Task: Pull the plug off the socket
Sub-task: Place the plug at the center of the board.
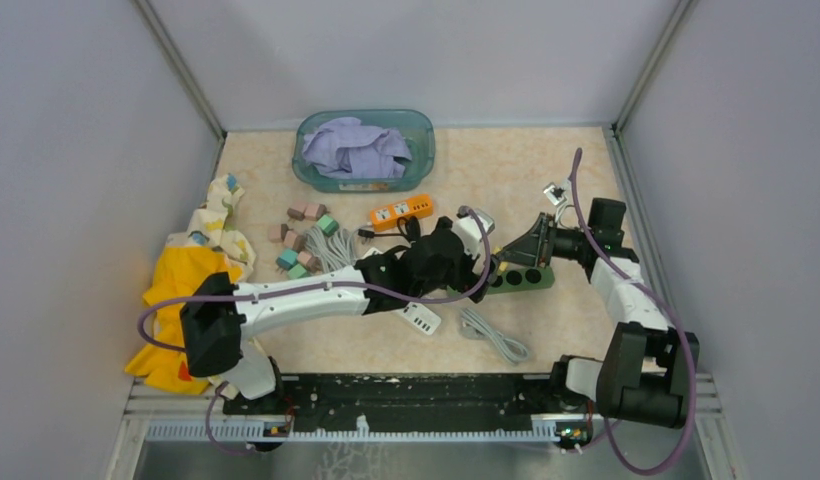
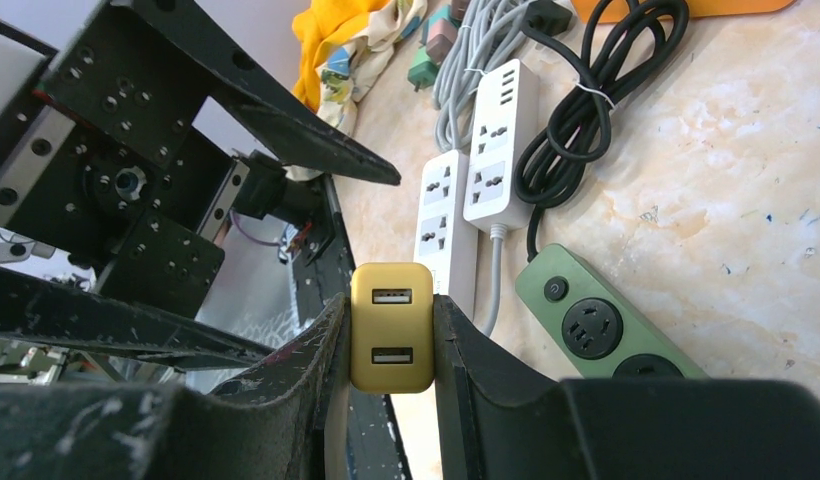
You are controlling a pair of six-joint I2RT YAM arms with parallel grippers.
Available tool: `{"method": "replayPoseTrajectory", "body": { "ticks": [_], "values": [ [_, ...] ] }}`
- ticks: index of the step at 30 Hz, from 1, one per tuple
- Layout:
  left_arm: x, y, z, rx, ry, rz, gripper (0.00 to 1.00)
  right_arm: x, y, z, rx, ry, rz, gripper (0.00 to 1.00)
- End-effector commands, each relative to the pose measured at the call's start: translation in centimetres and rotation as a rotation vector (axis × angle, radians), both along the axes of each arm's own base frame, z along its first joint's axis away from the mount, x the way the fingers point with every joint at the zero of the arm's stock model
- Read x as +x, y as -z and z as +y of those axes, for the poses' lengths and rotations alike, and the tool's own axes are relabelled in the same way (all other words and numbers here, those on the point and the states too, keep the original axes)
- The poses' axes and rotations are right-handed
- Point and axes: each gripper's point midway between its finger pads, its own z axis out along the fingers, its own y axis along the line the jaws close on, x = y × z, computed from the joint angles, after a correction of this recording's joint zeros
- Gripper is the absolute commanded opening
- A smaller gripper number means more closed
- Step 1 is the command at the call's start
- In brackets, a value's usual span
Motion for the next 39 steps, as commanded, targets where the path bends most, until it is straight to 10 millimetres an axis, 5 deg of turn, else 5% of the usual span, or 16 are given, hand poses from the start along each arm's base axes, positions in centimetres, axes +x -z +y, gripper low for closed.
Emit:
{"method": "replayPoseTrajectory", "body": {
  "ticks": [1, 23, 34, 39],
  "values": [
    [-0.9, -1.2, -0.5, -0.040, 0.092, -0.037, 1.00, 0.4, -1.3, 0.1, -0.001, -0.021, -0.059, 0.00],
    [-0.9, -0.7, -0.5, -0.138, 0.055, 0.060, 1.00, 0.3, -1.2, 0.4, 0.002, -0.032, -0.048, 0.01],
    [1.1, -0.5, -0.5, -0.084, -0.083, 0.094, 1.00, 0.5, -1.0, 0.6, 0.002, -0.029, -0.017, 0.01],
    [1.1, -0.3, -1.9, -0.083, -0.059, 0.106, 0.96, 0.7, -0.8, 0.6, -0.002, -0.022, -0.005, 0.01]
  ]
}}
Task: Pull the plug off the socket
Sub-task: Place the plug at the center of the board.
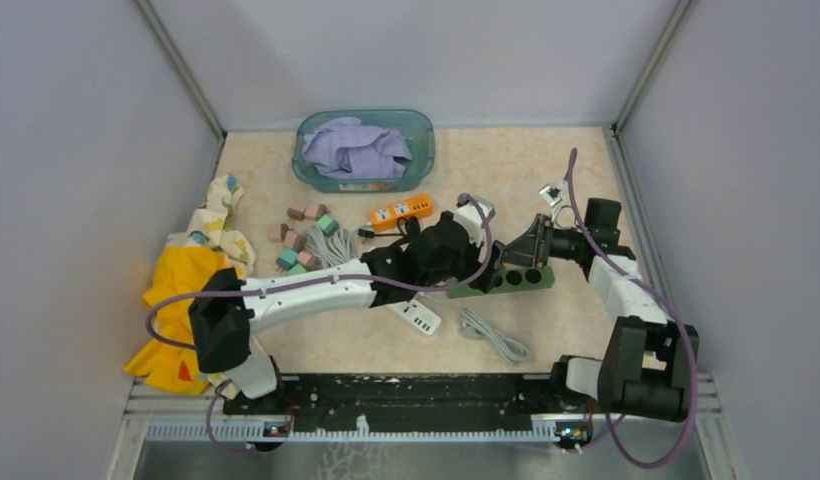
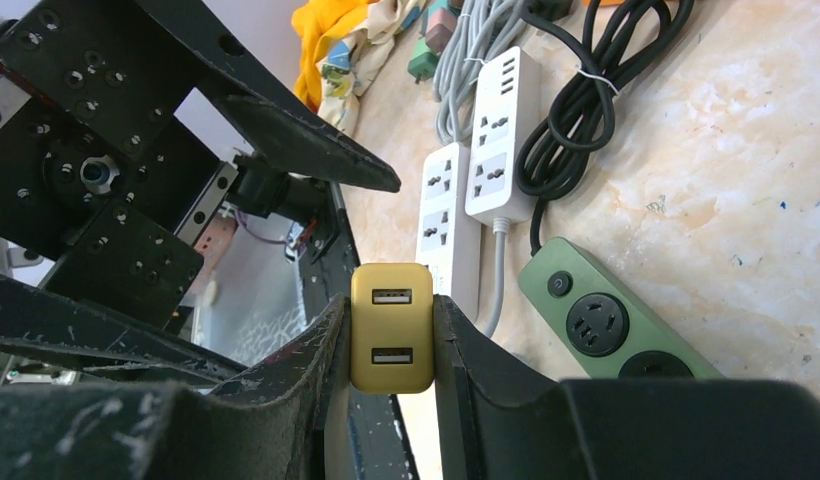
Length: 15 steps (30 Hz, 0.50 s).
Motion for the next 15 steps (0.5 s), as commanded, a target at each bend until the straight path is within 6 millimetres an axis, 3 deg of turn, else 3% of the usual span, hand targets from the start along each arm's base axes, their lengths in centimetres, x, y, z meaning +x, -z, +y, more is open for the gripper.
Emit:
{"method": "replayPoseTrajectory", "body": {
  "ticks": [1, 9, 15],
  "values": [
    [0.7, 0.5, -0.9, 0.017, -0.024, 0.024, 0.92, 0.7, -1.3, 0.1, -0.002, -0.011, -0.045, 0.01],
    [1.2, 2.1, -2.0, 0.093, -0.053, 0.066, 0.78, 0.9, -1.1, 0.1, -0.007, -0.004, -0.035, 0.02],
    [1.6, 3.1, -2.1, 0.142, -0.069, 0.057, 0.54, 0.8, -1.0, 0.2, -0.008, -0.008, -0.031, 0.02]
  ]
}}
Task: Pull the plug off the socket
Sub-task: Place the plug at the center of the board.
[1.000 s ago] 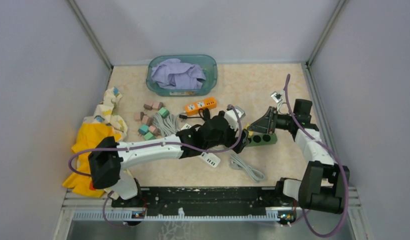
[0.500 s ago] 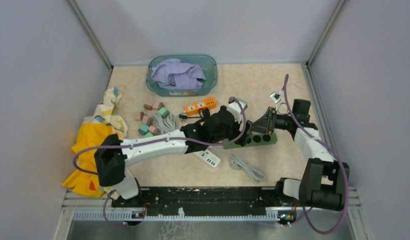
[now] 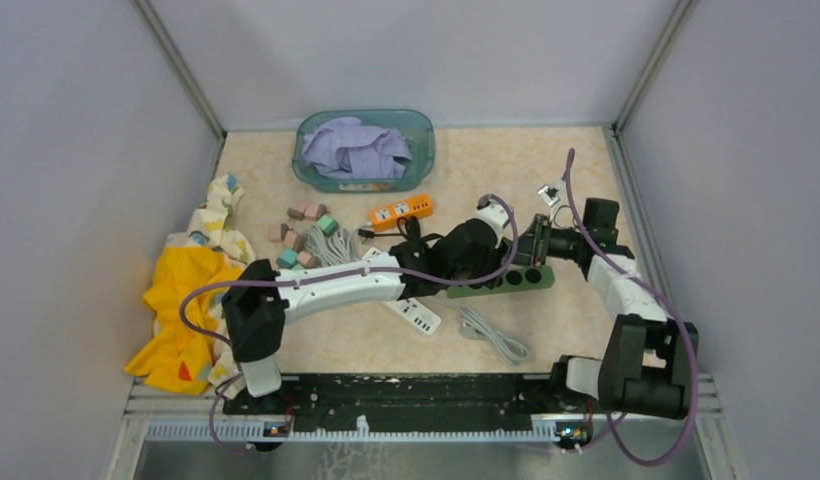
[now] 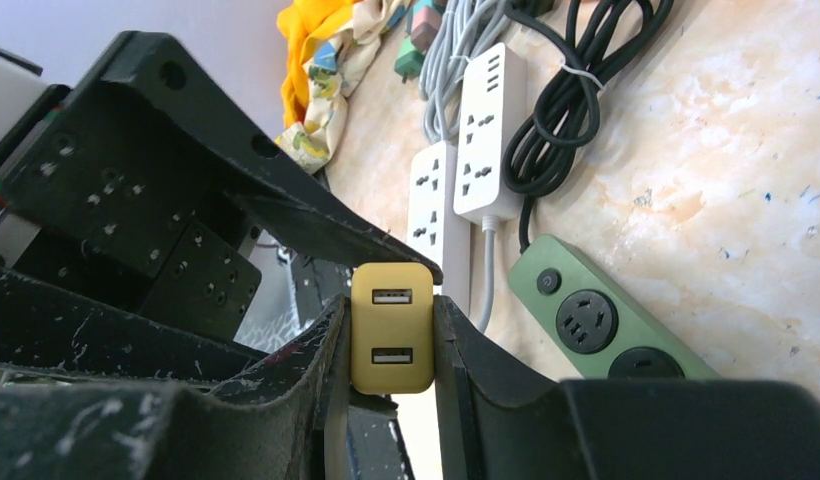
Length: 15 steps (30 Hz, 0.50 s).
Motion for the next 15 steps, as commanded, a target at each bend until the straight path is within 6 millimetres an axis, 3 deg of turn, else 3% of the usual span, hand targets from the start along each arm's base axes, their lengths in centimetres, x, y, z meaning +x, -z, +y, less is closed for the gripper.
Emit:
{"method": "replayPoseTrajectory", "body": {
  "ticks": [1, 3, 6, 9, 13, 15],
  "values": [
    [0.8, 0.0, 0.3, 0.044, -0.036, -0.022, 0.49, 0.4, -1.6, 0.3, 0.012, -0.029, -0.048, 0.03],
    [0.9, 0.3, 0.5, 0.059, -0.034, -0.031, 0.35, 0.4, -1.6, 0.3, 0.013, -0.029, -0.047, 0.07],
    [1.2, 0.7, 1.1, 0.078, -0.052, -0.038, 0.16, 0.3, -1.7, 0.3, 0.015, -0.033, -0.050, 0.24],
    [1.1, 0.8, 1.8, 0.069, -0.049, -0.029, 0.08, 0.3, -1.9, 0.3, 0.016, -0.037, -0.055, 0.43],
    [0.9, 1.7, 3.8, 0.034, -0.054, 0.003, 0.04, 0.3, -2.0, 0.3, 0.013, -0.041, -0.065, 0.64],
    [0.9, 1.8, 5.1, 0.005, -0.069, 0.010, 0.02, 0.2, -2.0, 0.3, 0.009, -0.043, -0.071, 0.83]
  ]
}}
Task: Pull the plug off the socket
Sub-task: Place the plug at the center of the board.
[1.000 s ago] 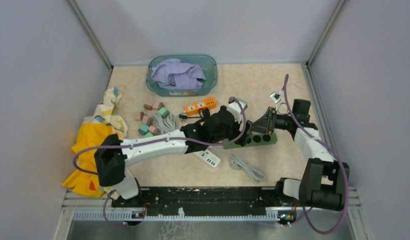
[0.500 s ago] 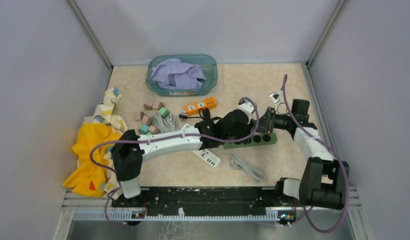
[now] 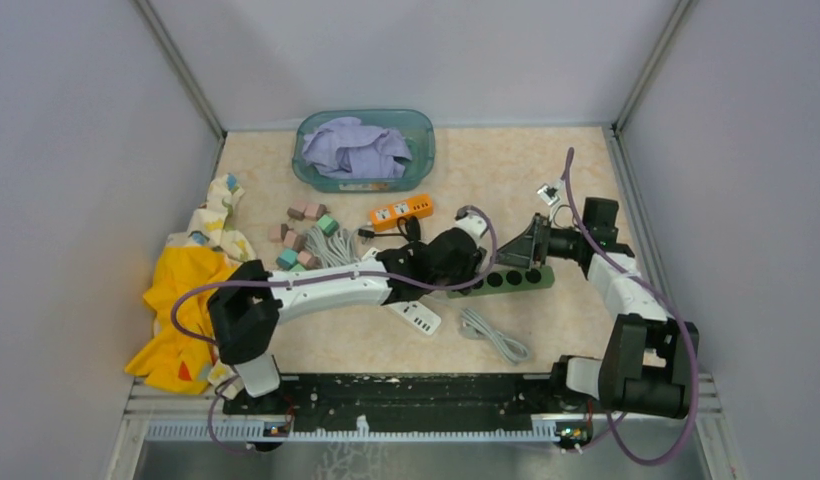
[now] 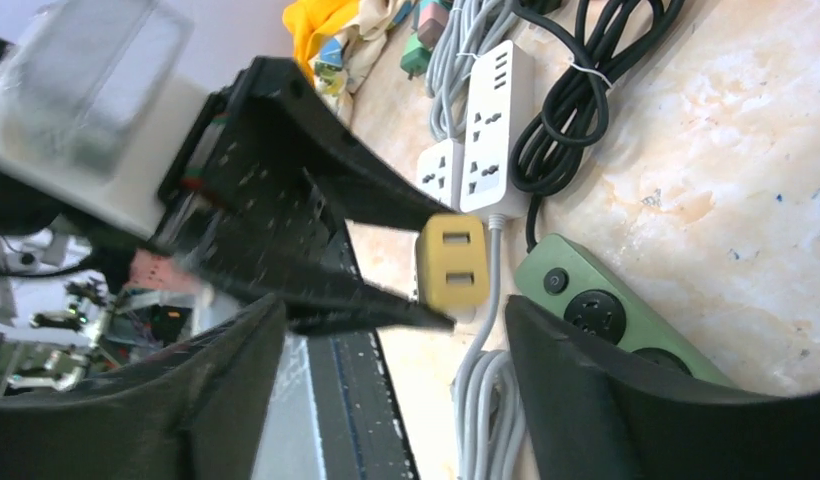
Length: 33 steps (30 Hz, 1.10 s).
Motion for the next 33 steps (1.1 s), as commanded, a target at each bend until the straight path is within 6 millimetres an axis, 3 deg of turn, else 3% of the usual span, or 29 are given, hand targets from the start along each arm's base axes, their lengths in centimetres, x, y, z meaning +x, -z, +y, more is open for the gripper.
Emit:
{"method": "replayPoseTrajectory", "body": {
  "ticks": [1, 7, 11, 14, 19, 27, 33],
  "values": [
    [0.8, -1.3, 3.1, -0.084, -0.059, -0.009, 0.02, 0.3, -1.8, 0.1, 0.005, -0.034, -0.075, 0.96],
    [2.8, -0.6, 10.4, -0.199, -0.206, 0.053, 0.00, 0.5, -1.5, -0.2, -0.044, -0.010, -0.106, 0.99],
    [4.9, -0.9, 17.0, -0.315, -0.357, 0.065, 0.00, 0.7, -1.3, -0.4, -0.054, 0.001, -0.107, 0.99],
    [6.9, 0.3, 22.9, -0.319, -0.552, 0.068, 0.00, 0.7, -1.2, -0.6, -0.057, 0.006, -0.104, 0.99],
    [8.2, 1.8, 29.3, -0.405, -0.724, 0.125, 0.00, 1.0, -0.9, -0.8, -0.063, 0.017, -0.097, 0.99],
    [10.5, 2.4, 36.1, -0.532, -0.962, 0.135, 0.03, 1.0, -0.6, -0.9, -0.064, 0.024, -0.087, 0.99],
    [11.2, 4.2, 38.5, -0.535, -1.117, 0.208, 0.06, 1.1, -0.6, -1.0, -0.067, 0.026, -0.088, 0.99]
  ]
}}
